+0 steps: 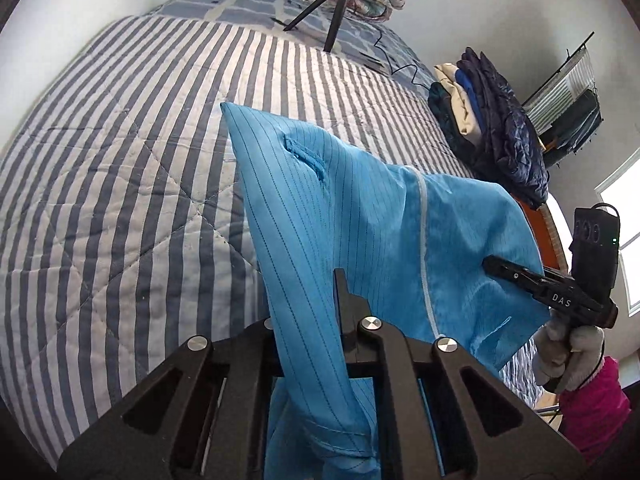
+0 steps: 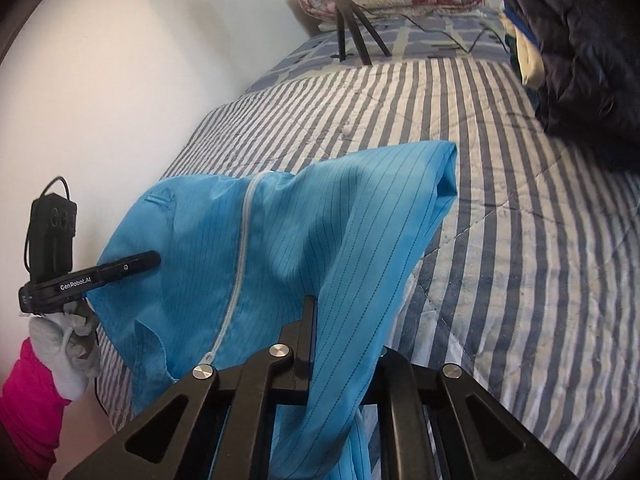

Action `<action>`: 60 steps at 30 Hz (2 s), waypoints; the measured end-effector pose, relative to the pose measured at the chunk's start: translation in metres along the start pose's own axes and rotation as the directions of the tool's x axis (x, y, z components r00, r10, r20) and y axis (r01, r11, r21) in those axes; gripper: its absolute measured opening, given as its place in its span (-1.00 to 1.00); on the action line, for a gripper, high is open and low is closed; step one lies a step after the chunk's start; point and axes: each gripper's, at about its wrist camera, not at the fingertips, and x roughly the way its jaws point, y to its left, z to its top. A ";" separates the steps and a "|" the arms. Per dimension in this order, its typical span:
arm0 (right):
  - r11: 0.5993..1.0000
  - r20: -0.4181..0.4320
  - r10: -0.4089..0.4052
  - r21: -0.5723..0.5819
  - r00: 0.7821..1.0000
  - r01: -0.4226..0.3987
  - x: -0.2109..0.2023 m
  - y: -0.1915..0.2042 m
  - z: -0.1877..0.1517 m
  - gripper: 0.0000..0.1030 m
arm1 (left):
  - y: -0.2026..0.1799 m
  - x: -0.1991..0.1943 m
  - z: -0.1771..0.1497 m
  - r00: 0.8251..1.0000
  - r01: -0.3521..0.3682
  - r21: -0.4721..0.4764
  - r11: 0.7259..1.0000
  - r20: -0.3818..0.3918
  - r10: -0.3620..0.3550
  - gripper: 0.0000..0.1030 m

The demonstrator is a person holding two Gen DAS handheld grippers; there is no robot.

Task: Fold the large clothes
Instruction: 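Grasp the folded coat bundle with both tools and lift it off the bed, then carry the lifted coat bundle with both tools over the navy jacket pile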

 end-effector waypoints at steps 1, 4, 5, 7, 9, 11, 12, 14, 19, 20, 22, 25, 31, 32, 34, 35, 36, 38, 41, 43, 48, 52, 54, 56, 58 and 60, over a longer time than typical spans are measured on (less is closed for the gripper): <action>1.000 0.005 -0.016 -0.018 1.000 0.016 -0.005 0.007 -0.001 -0.89 | -0.006 -0.004 -0.003 1.000 -0.004 0.011 1.000 0.006 0.004 -0.90; 0.997 0.011 -0.057 -0.057 0.998 0.058 -0.019 0.022 -0.003 -0.90 | -0.020 -0.017 -0.011 1.000 0.001 0.038 0.999 0.018 -0.002 -0.90; 0.994 0.016 -0.077 -0.071 0.997 0.078 -0.023 0.028 -0.001 -0.90 | -0.026 -0.022 -0.014 1.000 0.000 0.052 0.999 0.023 -0.002 -0.90; 0.989 0.025 -0.110 -0.099 0.994 0.112 -0.034 0.037 -0.005 -0.90 | -0.035 -0.032 -0.022 0.999 -0.003 0.077 0.997 0.033 0.000 -0.90; 0.981 0.040 -0.143 -0.130 0.989 0.147 -0.047 0.048 -0.010 -0.90 | -0.049 -0.042 -0.029 0.999 -0.004 0.108 0.994 0.044 0.000 -0.90; 0.974 0.050 -0.167 -0.146 0.985 0.172 -0.059 0.054 -0.012 -0.90 | -0.060 -0.051 -0.034 0.999 0.000 0.126 0.992 0.052 -0.006 -0.90; 0.970 0.058 -0.182 -0.156 0.982 0.189 -0.066 0.057 -0.013 -0.90 | -0.065 -0.055 -0.037 0.998 0.002 0.134 0.991 0.057 -0.009 -0.90; 0.957 0.078 -0.214 -0.181 0.974 0.225 -0.079 0.063 -0.019 -0.90 | -0.078 -0.066 -0.043 0.997 0.000 0.154 0.988 0.072 -0.011 -0.90; 0.938 0.125 -0.258 -0.207 0.958 0.279 -0.116 0.074 -0.032 -0.90 | -0.110 -0.088 -0.053 0.995 -0.013 0.209 0.978 0.103 -0.009 -0.90; 0.934 0.134 -0.265 -0.211 0.955 0.289 -0.123 0.076 -0.035 -0.91 | -0.116 -0.091 -0.054 0.994 -0.012 0.216 0.976 0.106 -0.011 -0.90; 0.929 0.148 -0.277 -0.212 0.949 0.304 -0.134 0.076 -0.036 -0.91 | -0.131 -0.098 -0.055 0.993 -0.018 0.241 0.970 0.121 -0.011 -0.90; 0.922 0.173 -0.292 -0.211 0.940 0.325 -0.152 0.077 -0.040 -0.91 | -0.153 -0.108 -0.053 0.989 -0.029 0.284 0.958 0.146 -0.014 -0.90; 0.918 0.222 -0.314 -0.178 0.923 0.355 -0.189 0.060 -0.034 -0.91 | -0.196 -0.115 -0.041 0.987 -0.023 0.354 0.935 0.160 -0.036 -0.90; 0.917 0.228 -0.318 -0.171 0.920 0.359 -0.193 0.057 -0.032 -0.91 | -0.203 -0.115 -0.037 0.986 -0.027 0.369 0.929 0.163 -0.036 -0.90; 0.917 0.240 -0.325 -0.156 0.915 0.366 -0.203 0.048 -0.027 -0.91 | -0.219 -0.115 -0.031 0.985 -0.034 0.401 0.915 0.170 -0.037 -0.90; 0.917 0.245 -0.326 -0.151 0.913 0.369 -0.208 0.044 -0.026 -0.91 | -0.227 -0.114 -0.027 0.984 -0.035 0.416 0.909 0.171 -0.040 -0.90; 0.917 0.250 -0.330 -0.145 0.910 0.372 -0.212 0.040 -0.023 -0.91 | -0.234 -0.111 -0.022 0.984 -0.033 0.427 0.903 0.171 -0.045 -0.90; 0.914 0.258 -0.340 -0.134 0.904 0.382 -0.220 0.029 -0.016 -0.91 | -0.247 -0.105 -0.012 0.984 -0.022 0.442 0.897 0.166 -0.058 -0.90; 0.909 0.271 -0.358 -0.117 0.893 0.400 -0.231 0.011 -0.003 -0.91 | -0.263 -0.093 0.005 0.985 0.003 0.450 0.893 0.152 -0.081 -0.90; 0.907 0.276 -0.367 -0.106 0.888 0.408 -0.237 -0.002 0.006 -0.91 | -0.275 -0.083 0.019 0.985 0.021 0.452 0.892 0.144 -0.096 -0.90; 0.899 0.288 -0.398 -0.067 0.871 0.433 -0.248 -0.043 0.034 -0.92 | -0.304 -0.051 0.061 0.982 0.062 0.468 0.882 0.129 -0.137 -0.90; 0.895 0.301 -0.420 -0.017 0.856 0.445 -0.252 -0.082 0.068 -0.92 | -0.324 -0.019 0.099 0.975 0.095 0.480 0.872 0.129 -0.178 -0.90; 0.890 0.311 -0.433 0.002 0.846 0.455 -0.253 -0.099 0.084 -0.92 | -0.334 0.002 0.122 0.971 0.113 0.490 0.864 0.131 -0.201 -0.90; 0.879 0.317 -0.456 0.016 0.832 0.476 -0.251 -0.115 0.100 -0.92 | -0.341 0.020 0.142 0.968 0.122 0.496 0.859 0.133 -0.214 -0.90; 0.869 0.321 -0.476 0.032 0.819 0.493 -0.248 -0.134 0.117 -0.92 | -0.348 0.035 0.157 0.967 0.123 0.504 0.855 0.134 -0.218 -0.90; 0.860 0.322 -0.495 0.043 0.807 0.509 -0.245 -0.150 0.131 -0.92 | -0.355 0.051 0.173 0.965 0.122 0.516 0.848 0.137 -0.222 -0.90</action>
